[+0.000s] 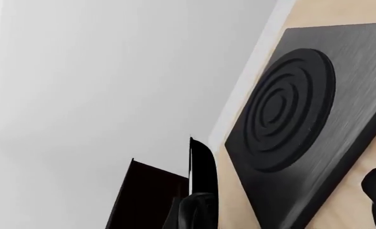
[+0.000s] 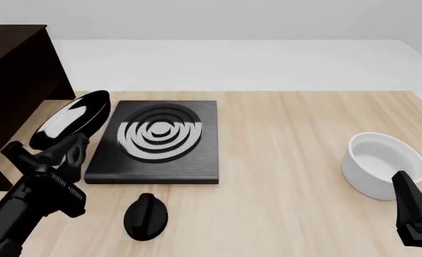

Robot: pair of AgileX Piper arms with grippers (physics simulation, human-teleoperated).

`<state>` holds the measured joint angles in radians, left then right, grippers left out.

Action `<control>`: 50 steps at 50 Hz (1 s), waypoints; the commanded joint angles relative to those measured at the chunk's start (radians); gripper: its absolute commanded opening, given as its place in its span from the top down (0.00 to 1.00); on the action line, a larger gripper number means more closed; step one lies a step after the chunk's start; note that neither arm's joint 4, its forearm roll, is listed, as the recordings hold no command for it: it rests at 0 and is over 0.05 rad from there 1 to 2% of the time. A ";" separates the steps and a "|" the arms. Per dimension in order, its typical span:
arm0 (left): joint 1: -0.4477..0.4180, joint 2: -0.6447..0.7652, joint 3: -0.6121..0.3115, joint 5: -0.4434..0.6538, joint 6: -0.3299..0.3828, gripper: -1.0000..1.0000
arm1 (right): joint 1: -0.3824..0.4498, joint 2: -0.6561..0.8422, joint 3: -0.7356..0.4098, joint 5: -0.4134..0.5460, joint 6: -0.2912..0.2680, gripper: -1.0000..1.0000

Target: Put the frying pan under the cabinet shelf.

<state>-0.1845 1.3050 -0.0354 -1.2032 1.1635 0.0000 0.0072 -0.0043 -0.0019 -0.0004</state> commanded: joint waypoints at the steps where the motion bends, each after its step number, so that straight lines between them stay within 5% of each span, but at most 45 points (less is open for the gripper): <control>1: 0.015 -0.008 -0.018 -0.017 -0.037 1.00 | 0.000 0.000 0.000 0.000 0.000 0.00; 50: 0.126 0.126 -0.091 -0.017 -0.042 1.00 | 0.000 0.000 0.000 0.000 0.000 0.00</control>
<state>-0.0715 1.4035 -0.0856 -1.2039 1.1103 0.0000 0.0071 -0.0043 -0.0019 -0.0004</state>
